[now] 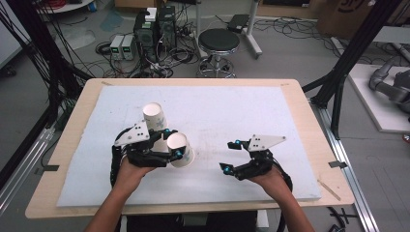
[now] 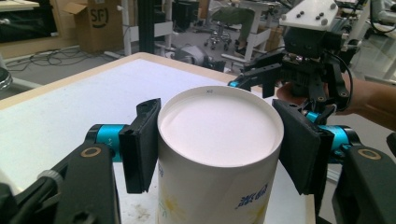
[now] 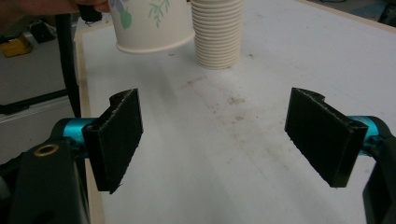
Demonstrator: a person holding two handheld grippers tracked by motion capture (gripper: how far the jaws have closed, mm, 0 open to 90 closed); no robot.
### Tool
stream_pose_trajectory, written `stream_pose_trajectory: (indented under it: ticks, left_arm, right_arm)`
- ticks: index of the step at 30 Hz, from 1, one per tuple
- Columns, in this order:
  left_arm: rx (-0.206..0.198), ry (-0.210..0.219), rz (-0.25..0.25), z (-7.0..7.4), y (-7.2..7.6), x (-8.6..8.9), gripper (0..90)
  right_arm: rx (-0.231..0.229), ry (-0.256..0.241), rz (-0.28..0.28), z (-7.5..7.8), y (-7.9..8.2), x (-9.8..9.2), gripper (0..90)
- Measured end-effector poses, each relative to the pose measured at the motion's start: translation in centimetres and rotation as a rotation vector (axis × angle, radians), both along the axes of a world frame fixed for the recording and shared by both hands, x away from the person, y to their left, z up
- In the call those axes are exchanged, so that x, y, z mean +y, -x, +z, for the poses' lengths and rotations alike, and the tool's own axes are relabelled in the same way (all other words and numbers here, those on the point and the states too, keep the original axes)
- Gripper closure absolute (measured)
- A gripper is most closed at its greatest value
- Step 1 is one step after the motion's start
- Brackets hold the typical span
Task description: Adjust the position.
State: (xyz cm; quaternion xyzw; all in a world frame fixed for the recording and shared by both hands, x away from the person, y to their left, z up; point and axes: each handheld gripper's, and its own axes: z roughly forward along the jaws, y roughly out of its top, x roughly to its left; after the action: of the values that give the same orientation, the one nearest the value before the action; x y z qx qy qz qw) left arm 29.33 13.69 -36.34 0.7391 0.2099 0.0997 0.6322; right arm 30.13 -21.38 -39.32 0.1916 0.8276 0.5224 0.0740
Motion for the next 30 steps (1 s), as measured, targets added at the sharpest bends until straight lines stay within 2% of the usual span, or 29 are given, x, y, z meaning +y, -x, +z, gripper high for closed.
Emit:
stream_pose_trajectory:
  ticks: [11, 30]
  left_arm:
    - [0.01, -0.005, -0.053, -0.1, -0.4, -1.3, 36.2]
    - [0.033, -0.011, -0.132, -0.4, -0.8, -3.7, 36.2]
  right_arm:
    - [0.011, 0.011, 0.107, 0.3, -0.7, 3.6, 19.6]
    - [0.035, -0.017, 0.17, 0.0, -0.8, 5.5, 19.6]
